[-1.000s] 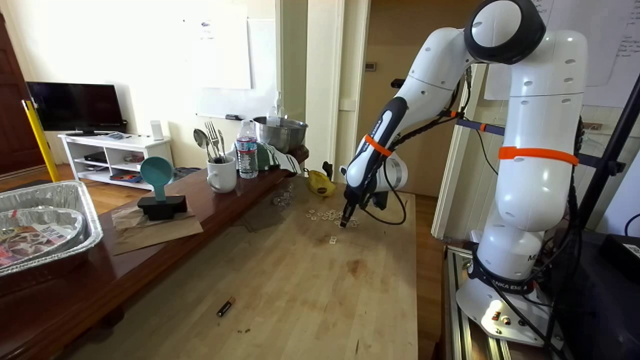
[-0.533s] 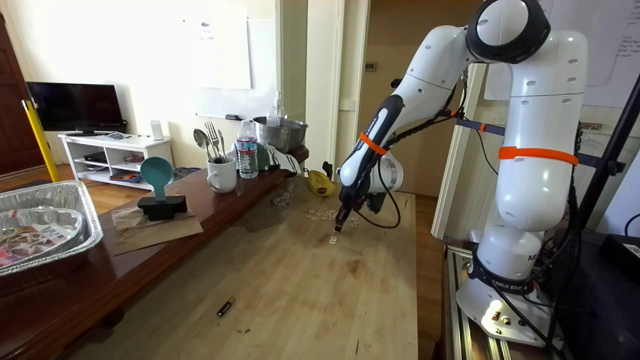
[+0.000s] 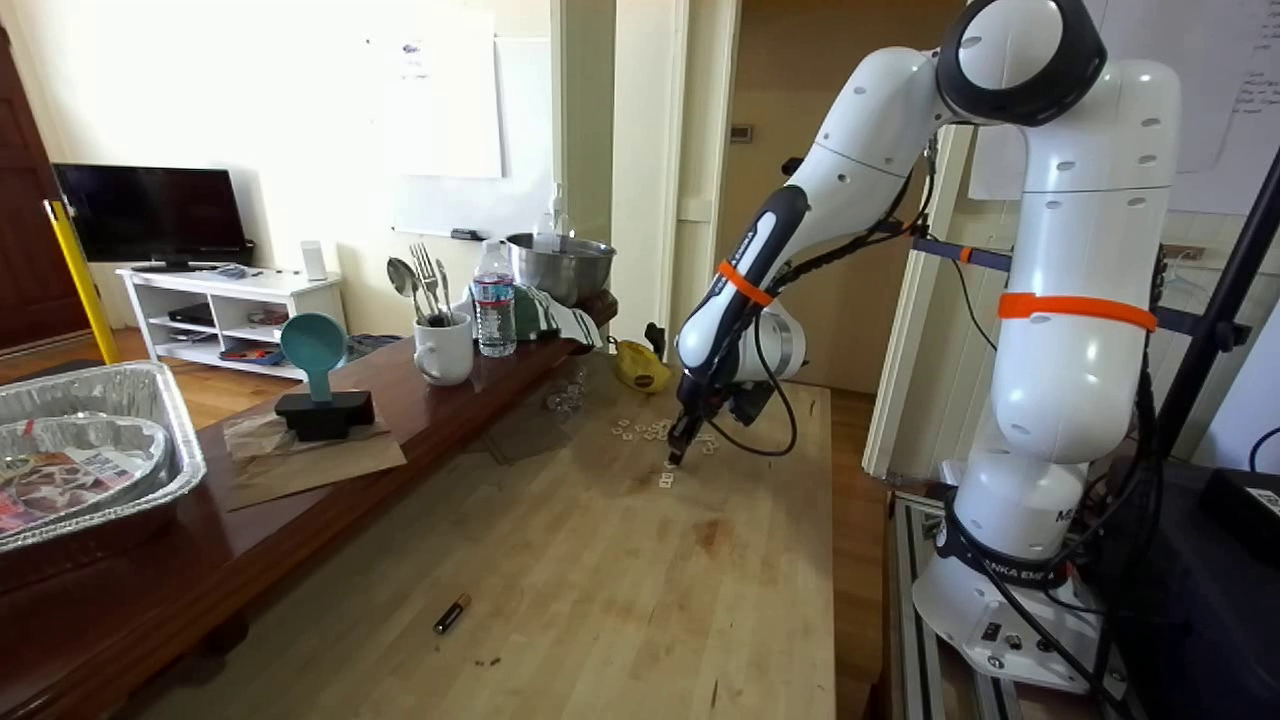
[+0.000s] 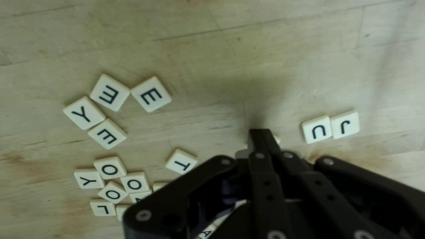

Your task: Form a new word using four tiles

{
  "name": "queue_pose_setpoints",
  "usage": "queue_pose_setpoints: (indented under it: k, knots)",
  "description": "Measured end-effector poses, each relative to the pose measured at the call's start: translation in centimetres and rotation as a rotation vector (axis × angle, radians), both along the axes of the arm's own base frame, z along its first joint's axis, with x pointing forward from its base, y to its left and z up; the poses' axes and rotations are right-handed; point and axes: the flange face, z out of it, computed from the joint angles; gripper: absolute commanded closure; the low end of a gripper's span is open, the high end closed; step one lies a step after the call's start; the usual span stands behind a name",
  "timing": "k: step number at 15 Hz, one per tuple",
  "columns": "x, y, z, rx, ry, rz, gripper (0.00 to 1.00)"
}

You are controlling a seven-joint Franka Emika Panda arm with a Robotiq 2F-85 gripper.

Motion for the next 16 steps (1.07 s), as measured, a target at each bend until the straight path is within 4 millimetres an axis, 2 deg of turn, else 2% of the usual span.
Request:
queue_pose_setpoints:
  k: [7,16]
  knots:
    - [0.5,-0.1,1.3,-0.022,-0.028,0.034,1.00]
    - [0.6,0.4,0.6,-0.051,-0.014,0.150,1.00]
